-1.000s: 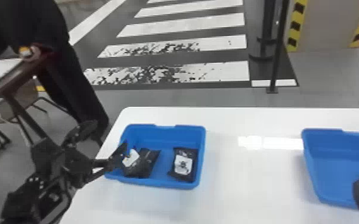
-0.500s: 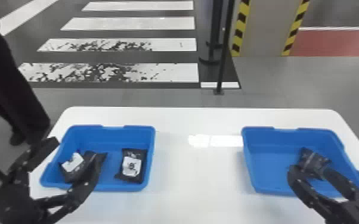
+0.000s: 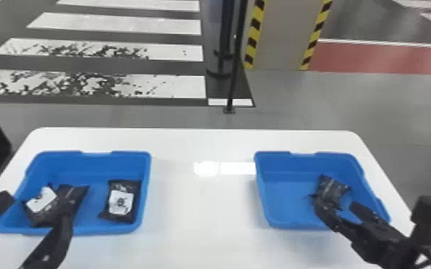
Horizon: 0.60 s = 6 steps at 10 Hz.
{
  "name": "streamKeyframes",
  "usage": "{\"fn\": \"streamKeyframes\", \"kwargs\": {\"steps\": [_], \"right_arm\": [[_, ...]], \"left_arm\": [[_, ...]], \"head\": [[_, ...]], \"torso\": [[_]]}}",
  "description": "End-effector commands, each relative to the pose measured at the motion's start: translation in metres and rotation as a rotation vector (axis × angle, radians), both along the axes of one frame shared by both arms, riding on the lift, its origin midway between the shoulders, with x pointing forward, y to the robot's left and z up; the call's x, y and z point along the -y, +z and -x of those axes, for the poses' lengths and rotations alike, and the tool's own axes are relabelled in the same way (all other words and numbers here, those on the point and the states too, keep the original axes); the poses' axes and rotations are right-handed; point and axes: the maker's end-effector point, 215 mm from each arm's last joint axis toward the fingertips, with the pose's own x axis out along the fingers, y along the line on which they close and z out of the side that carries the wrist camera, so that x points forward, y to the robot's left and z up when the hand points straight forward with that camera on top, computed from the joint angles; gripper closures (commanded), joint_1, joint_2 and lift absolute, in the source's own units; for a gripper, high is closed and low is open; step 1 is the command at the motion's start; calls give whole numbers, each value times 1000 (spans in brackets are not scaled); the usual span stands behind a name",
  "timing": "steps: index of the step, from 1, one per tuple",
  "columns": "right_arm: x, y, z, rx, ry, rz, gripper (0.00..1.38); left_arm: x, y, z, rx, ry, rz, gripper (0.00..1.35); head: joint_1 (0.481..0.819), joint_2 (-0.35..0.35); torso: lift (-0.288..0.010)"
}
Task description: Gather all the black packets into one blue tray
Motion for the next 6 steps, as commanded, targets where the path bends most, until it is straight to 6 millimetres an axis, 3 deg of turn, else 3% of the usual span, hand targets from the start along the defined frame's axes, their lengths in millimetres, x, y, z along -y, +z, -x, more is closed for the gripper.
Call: {"fn": "streamKeyframes", "kwargs": {"steps": [1,4,6], "right_arm": [[17,-19,-21,-36,-32,2,190],[36,-37,-57,-63,-57,-21,190],[50,-51,-69,-92,-79,-44,193]], "left_arm": [[1,-9,6,-38,-8,-4,159],[15,-10,5,-46,-45,19,160],[16,-11,3,-49,-49,21,160]], "head": [[695,-115],[695,-170],[695,-188]], "torso": [[-110],[-110],[-110]]}}
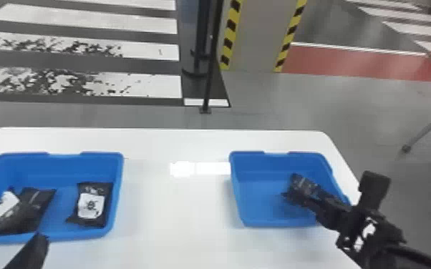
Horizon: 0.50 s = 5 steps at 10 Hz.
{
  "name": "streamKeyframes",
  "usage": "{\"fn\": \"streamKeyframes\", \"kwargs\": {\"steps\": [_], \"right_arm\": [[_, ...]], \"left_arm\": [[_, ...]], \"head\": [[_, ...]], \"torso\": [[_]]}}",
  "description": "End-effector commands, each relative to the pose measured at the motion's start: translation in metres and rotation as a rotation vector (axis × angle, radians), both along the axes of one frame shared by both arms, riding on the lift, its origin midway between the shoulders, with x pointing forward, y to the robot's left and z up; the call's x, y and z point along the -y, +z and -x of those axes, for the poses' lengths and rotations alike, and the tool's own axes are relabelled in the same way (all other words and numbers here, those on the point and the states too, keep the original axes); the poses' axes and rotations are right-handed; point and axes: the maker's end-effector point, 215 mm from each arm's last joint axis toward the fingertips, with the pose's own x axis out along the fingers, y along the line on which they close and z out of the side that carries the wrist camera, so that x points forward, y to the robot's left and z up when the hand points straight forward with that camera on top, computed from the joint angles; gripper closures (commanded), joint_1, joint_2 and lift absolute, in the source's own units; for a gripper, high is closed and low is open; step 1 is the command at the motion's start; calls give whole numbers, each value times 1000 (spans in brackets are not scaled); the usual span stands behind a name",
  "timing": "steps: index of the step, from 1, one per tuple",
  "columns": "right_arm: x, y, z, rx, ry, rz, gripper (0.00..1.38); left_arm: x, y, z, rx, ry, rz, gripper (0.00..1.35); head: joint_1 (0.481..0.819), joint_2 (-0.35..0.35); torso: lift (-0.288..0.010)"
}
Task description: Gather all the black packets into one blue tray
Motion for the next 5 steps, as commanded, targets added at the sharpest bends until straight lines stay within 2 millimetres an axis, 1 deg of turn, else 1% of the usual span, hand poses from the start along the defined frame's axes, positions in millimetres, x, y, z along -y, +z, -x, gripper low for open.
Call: {"fn": "streamKeyframes", "kwargs": {"steps": [1,3,5], "right_arm": [[9,-12,-11,-33,-10,-11,193],[13,-31,-23,-78,-1,-35,193],[20,-39,-33,-107,-5,-32,211]], "left_arm": [[0,1,-2,2,-2,-2,160],[9,0,-5,0,-25,6,160],[11,-1,-6,-3,-28,7,160]], "head": [[695,-199],[695,-213],[695,-220]], "torso": [[-110],[-110],[-110]]}}
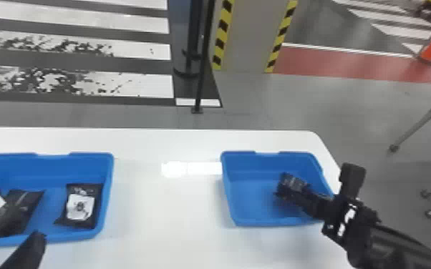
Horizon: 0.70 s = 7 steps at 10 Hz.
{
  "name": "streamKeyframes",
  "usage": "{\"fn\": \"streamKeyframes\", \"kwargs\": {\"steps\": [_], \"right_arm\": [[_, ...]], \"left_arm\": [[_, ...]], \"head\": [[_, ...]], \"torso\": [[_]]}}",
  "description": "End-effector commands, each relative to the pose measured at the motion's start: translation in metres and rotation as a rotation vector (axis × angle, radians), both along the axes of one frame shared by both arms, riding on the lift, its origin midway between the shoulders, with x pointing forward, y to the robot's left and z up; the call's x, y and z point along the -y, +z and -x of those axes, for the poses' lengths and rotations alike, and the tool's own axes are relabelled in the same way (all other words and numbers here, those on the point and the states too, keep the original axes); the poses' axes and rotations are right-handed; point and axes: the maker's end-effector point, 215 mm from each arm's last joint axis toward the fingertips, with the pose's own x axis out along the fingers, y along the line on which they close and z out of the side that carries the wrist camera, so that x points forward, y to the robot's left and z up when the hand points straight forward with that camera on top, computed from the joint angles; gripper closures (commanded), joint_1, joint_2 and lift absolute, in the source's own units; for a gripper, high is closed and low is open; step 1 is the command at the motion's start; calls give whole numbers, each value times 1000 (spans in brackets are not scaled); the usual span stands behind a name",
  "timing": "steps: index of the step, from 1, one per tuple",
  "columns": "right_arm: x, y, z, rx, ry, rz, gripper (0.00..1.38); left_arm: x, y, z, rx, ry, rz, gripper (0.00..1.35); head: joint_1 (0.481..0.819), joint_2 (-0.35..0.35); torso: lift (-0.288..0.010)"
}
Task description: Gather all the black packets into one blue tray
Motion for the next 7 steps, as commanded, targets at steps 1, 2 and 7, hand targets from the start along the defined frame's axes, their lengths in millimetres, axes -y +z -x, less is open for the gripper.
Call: {"fn": "streamKeyframes", "kwargs": {"steps": [1,2,7], "right_arm": [[10,-10,-4,-27,-19,-10,302],[14,-22,0,-62,-23,-35,664],[19,-24,7,-73,-12,-26,1277]], "left_arm": [[3,-2,-1,-4,-7,3,160],[4,-4,-3,-9,-10,7,160],[9,-8,-5,-21,-33,7,174]], "head": [[695,-225],[695,-233],[695,-257]], "torso": [[-110],[-110],[-110]]}}
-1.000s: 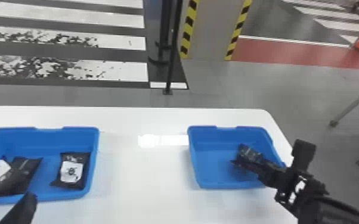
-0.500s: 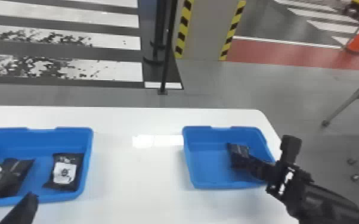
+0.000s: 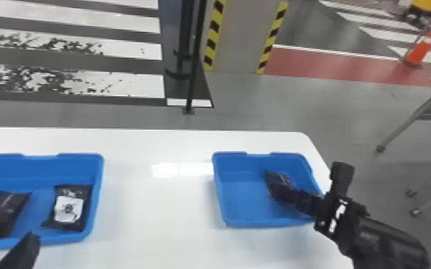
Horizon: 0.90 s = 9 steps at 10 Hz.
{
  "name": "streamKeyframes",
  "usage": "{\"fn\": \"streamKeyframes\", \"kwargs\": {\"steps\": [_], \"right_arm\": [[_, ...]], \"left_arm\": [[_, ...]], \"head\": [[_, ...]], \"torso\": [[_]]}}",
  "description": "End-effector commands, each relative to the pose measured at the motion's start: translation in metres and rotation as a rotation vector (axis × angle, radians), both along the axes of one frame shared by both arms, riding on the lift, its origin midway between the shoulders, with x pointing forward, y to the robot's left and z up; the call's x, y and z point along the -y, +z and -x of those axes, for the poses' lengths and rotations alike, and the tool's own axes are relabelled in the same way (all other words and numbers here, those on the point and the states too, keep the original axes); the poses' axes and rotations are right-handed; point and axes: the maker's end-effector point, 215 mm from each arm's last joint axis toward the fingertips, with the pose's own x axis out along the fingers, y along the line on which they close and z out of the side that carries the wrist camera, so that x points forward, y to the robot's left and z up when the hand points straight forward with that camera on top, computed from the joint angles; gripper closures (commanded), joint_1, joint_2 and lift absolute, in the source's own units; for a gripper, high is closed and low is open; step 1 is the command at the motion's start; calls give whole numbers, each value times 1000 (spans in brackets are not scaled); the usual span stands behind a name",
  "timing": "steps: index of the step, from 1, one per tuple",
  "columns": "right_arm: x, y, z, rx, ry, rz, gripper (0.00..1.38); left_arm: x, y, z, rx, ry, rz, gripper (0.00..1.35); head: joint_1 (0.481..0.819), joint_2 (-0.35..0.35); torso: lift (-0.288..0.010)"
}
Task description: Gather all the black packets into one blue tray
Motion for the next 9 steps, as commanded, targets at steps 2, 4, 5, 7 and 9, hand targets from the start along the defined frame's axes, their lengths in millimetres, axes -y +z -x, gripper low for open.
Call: {"fn": "streamKeyframes", "kwargs": {"steps": [2,4,5,7,9], "right_arm": [[2,28,2,82,27,44,1279],[-6,91,12,202,66,138,1279],[-25,117,20,253,113,153,1277],[-113,163,36,361,281,136,1279],[-198,193,56,465,435,86,1279]], "left_arm": [[2,-6,-3,-27,-26,-4,174],[-1,-9,-2,-44,-44,-6,174],[-2,-13,-2,-69,-52,-15,174],[-8,-13,-4,-85,-44,7,174],[-5,-5,-12,-83,-55,53,174]], "head": [[695,-262],[695,-267],[695,-262],[695,-225],[695,-91]], "torso": [[-110],[-110],[-110],[-110],[-110]]}}
